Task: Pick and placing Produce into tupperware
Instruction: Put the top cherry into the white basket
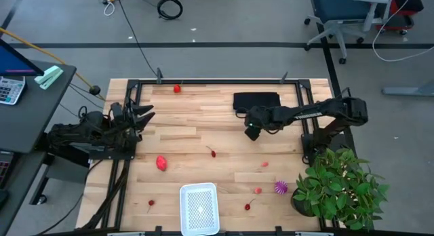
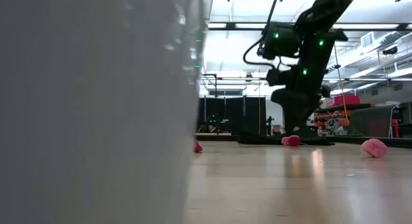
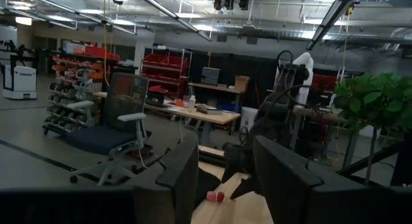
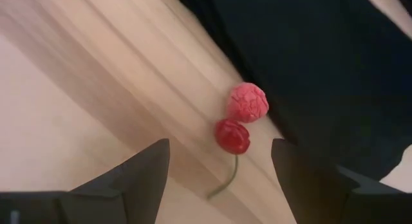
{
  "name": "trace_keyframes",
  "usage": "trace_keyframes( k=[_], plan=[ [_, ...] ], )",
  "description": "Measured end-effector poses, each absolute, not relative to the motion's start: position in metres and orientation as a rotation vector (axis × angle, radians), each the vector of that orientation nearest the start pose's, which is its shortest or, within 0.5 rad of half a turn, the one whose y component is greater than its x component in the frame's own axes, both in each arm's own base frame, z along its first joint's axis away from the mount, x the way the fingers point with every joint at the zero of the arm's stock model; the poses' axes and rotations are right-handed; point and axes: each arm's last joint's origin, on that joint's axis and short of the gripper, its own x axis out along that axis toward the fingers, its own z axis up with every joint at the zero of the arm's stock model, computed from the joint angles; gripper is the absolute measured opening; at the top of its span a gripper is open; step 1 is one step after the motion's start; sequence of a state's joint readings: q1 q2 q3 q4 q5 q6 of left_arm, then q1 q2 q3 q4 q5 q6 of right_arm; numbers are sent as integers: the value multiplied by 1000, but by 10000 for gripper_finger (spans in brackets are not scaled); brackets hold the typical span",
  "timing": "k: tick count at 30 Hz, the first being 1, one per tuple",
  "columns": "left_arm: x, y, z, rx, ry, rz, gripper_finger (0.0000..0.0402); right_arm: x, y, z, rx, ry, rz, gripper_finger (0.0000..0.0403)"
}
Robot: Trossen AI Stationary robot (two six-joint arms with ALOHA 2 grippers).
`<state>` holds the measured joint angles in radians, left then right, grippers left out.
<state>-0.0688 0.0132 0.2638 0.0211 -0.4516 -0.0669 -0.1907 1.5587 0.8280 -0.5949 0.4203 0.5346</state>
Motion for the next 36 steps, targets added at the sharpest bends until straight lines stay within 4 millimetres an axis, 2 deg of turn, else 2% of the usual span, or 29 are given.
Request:
trace_keyframes(
  k=[7,13,19,25,36],
  plan=[
    [70,8,249,-137,-259,372,145,255,-73,144,316,1240,-804,281],
    [70,8,249,-139,-257,372,142,254,-84,144,345,1220,-825,281],
    [70,8,248,-154,-248,370,149,253,-90,139,402,1258,-773,278],
    [70,8,248,-154,-247,370,141,257,-91,131,391,1274,-767,255],
    [70,8,248,-154,-247,370,137,258,-92,132,392,1240,-785,195]
  ],
)
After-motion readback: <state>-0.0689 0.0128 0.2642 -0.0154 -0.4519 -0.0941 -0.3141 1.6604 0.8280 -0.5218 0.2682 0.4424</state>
